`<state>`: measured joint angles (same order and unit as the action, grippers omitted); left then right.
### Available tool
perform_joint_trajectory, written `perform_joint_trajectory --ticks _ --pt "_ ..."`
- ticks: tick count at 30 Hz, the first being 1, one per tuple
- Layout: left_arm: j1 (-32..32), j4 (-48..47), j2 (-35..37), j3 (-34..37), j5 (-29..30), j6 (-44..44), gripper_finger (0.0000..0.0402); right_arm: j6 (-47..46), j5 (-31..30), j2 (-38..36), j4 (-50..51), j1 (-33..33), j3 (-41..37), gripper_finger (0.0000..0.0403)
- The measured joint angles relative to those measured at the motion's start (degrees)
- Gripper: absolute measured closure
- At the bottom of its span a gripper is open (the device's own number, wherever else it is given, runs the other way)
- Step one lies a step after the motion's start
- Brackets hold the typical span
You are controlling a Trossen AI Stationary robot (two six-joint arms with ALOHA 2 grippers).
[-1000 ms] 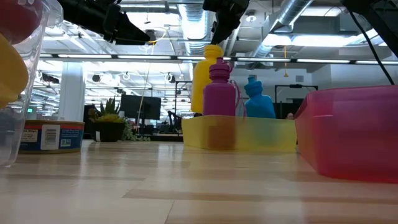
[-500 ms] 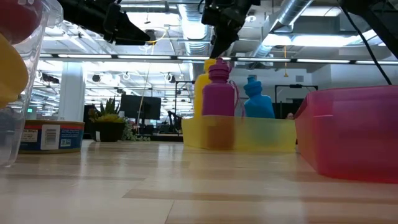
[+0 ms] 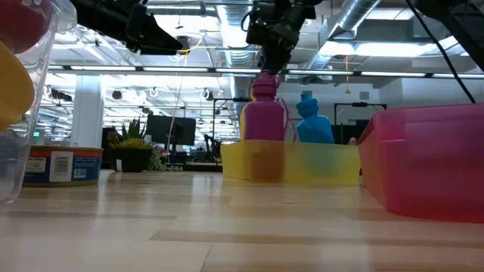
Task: Pick & Place Food Item
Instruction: Put the yellow tumbler into the yellow bin
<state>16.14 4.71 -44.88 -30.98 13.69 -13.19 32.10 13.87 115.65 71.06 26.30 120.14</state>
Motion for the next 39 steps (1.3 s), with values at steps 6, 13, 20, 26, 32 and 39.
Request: perform_joint_trajectory --ticks 6,13,20,26,32,39 --pt "0.0 0.0 0.0 0.0 0.0 0.0 0.0032 0.03 1.2 -0.08 -0.28 0.08 -0.41 0.0371" --pt "0.0 0.0 0.0 0.0 0.0 0.0 0.0032 0.29 1.33 -0.05 -2.85 0.07 -4.62 0.0371" --pt "0.0 0.0 -0.06 0.0 0.0 0.0 0.0032 0.48 1.53 -0.32 -4.61 0.11 -5.99 0.0371" --pt "0.0 -0.03 -0.2 0.0 0.0 0.0 0.0032 0.48 1.43 -0.21 -5.78 0.11 -6.1 0.0365" --pt "0.0 -0.02 -0.2 0.0 0.0 0.0 0.0032 -0.4 0.96 -0.05 -5.72 0.11 -6.21 0.0279" --pt "0.0 -0.38 -0.2 0.0 0.0 0.0 0.0032 -1.68 -0.71 -0.08 -5.52 0.06 -6.19 0.0217"
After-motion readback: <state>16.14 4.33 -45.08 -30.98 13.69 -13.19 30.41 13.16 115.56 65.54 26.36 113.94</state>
